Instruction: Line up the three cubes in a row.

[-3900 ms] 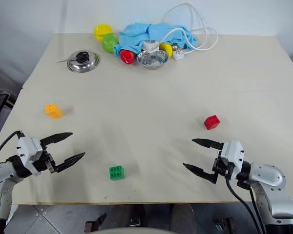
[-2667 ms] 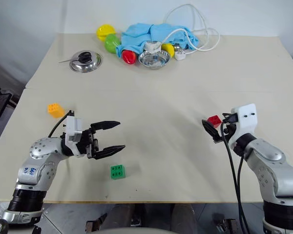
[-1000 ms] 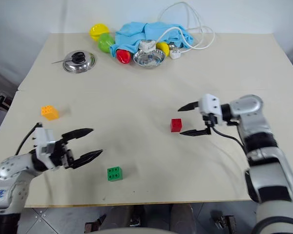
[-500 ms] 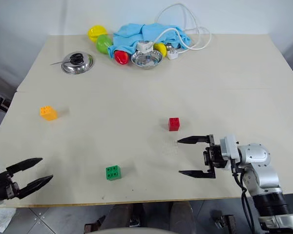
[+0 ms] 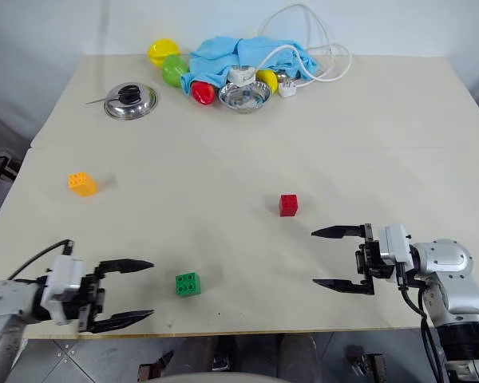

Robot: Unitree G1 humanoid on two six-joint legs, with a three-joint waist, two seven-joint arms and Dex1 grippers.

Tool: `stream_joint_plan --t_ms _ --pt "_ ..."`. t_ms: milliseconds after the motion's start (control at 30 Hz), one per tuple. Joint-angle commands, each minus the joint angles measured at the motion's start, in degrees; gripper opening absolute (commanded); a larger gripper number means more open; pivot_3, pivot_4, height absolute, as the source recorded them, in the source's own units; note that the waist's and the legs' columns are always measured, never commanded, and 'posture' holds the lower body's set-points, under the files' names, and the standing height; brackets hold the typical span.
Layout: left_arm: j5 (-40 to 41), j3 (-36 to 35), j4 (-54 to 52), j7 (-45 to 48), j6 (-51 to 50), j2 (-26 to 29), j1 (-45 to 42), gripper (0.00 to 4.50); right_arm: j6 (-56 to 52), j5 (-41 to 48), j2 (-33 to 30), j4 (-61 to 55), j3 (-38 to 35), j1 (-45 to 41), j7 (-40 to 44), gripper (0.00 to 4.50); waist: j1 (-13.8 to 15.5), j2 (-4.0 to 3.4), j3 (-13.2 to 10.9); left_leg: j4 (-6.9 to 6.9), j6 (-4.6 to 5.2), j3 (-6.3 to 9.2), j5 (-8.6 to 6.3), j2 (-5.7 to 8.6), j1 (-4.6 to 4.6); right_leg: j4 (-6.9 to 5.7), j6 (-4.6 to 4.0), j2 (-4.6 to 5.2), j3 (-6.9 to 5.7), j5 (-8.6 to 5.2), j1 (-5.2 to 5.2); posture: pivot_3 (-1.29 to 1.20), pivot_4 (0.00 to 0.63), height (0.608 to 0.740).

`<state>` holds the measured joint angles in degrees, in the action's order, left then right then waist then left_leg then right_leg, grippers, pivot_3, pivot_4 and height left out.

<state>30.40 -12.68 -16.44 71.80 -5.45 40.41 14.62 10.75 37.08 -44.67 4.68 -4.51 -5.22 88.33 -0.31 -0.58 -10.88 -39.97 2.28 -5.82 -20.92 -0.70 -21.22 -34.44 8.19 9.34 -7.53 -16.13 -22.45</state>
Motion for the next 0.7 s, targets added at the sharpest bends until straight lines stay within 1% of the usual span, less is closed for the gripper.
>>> stream_joint_plan --t_ms 33,100,133,200,267,367,433,500,567,633,700 --pt "-2.66 4.57 0.4 -2.68 0.65 -2.39 -1.29 4.5 -0.45 0.11 -0.62 -2.8 -2.23 0.85 0.64 4.48 0.2 0.0 0.0 -0.01 0.02 -0.01 0.01 0.0 0.0 -0.01 0.0 0.0 0.0 0.0 0.0 0.0 0.15 0.74" --pt "-5.05 6.9 2.38 -3.88 2.33 -3.93 -3.0 4.5 -0.58 -0.22 -0.48 -3.53 -2.79 1.5 -0.19 4.48 0.25 0.0 0.0 -0.06 0.03 -0.01 0.02 0.0 0.0 -0.03 0.01 -0.01 0.0 0.01 0.02 0.0 0.15 0.74" --pt "-5.39 7.5 2.85 -4.22 2.67 -4.42 -3.56 4.11 -0.7 -0.36 -0.4 -3.79 -3.0 1.74 -0.4 4.5 0.27 0.01 0.0 -0.07 0.04 -0.02 0.02 0.0 0.01 -0.05 0.01 -0.01 0.01 0.01 0.01 0.0 0.15 0.74" --pt "-6.62 8.77 3.62 -5.31 3.7 -5.37 -4.96 3.66 -0.75 -0.54 -0.06 -4.66 -3.75 2.8 -1.34 4.5 0.41 0.01 0.01 -0.09 0.05 -0.01 0.03 0.0 0.01 -0.06 0.02 0.0 0.01 0.01 0.02 0.0 0.15 0.74" --pt "-7.26 10.04 3.98 -5.83 4.08 -5.9 -6.04 3.05 -0.77 -0.61 0.47 -6.23 -4.74 4.94 -2.72 4.5 0.69 0.02 0.01 -0.09 0.06 0.01 0.03 0.03 -0.01 -0.05 0.03 0.02 0.0 0.01 0.02 0.0 0.15 0.74" --pt "-6.14 11.02 3.68 -5.47 3.46 -6.03 -6.35 2.07 -0.66 -0.66 1.0 -8.0 -6.0 7.64 -4.03 4.5 0.65 0.01 0.01 -0.09 0.05 0.01 0.03 0.03 0.0 -0.05 0.03 0.02 0.0 0.02 0.03 0.0 0.15 0.74" --pt "-2.94 10.25 2.98 -6.01 1.49 -6.77 -8.4 1.51 -0.63 -0.36 1.56 -9.29 -7.28 9.42 -5.6 4.5 0.66 0.01 0.01 -0.09 0.06 0.01 0.03 0.03 0.0 -0.05 0.03 0.02 0.0 0.02 0.03 0.0 0.15 0.74" --pt "0.34 8.89 2.8 -6.99 -1.49 -7.08 -11.85 1.5 -0.93 0.11 2.37 -10.82 -8.67 10.87 -7.51 4.5 0.81 0.02 0.01 -0.11 0.07 0.02 0.04 0.02 0.01 -0.06 0.03 0.02 0.0 0.02 0.06 0.0 0.15 0.74" --pt "1.67 8.42 3.55 -7.25 -4.53 -6.1 -15.34 1.5 -1.9 0.81 3.36 -12.27 -9.94 11.66 -9.92 4.5 1.07 0.02 0.01 -0.14 0.08 0.05 0.07 0.01 0.02 -0.07 0.05 0.02 0.0 0.03 0.07 0.0 0.15 0.74" --pt "0.77 9.33 7.62 -6.4 -6.08 -5.18 -22.73 1.5 -2.83 2.08 5.36 -14.04 -11.6 12.25 -13.81 4.5 1.26 0.01 0.02 -0.16 0.06 0.04 0.1 0.02 0.05 -0.13 0.06 0.02 0.03 0.03 0.08 0.0 0.15 0.74" --pt "-2.18 11.8 14.61 -5.64 -5.88 -6.02 -32.31 1.5 -2.59 3.39 8.27 -15.14 -13.2 12.2 -17.31 4.5 1.96 0.02 0.01 -0.16 0.02 0.06 0.17 0.03 0.04 -0.19 0.06 -0.01 0.0 0.03 0.07 0.0 0.15 0.74"
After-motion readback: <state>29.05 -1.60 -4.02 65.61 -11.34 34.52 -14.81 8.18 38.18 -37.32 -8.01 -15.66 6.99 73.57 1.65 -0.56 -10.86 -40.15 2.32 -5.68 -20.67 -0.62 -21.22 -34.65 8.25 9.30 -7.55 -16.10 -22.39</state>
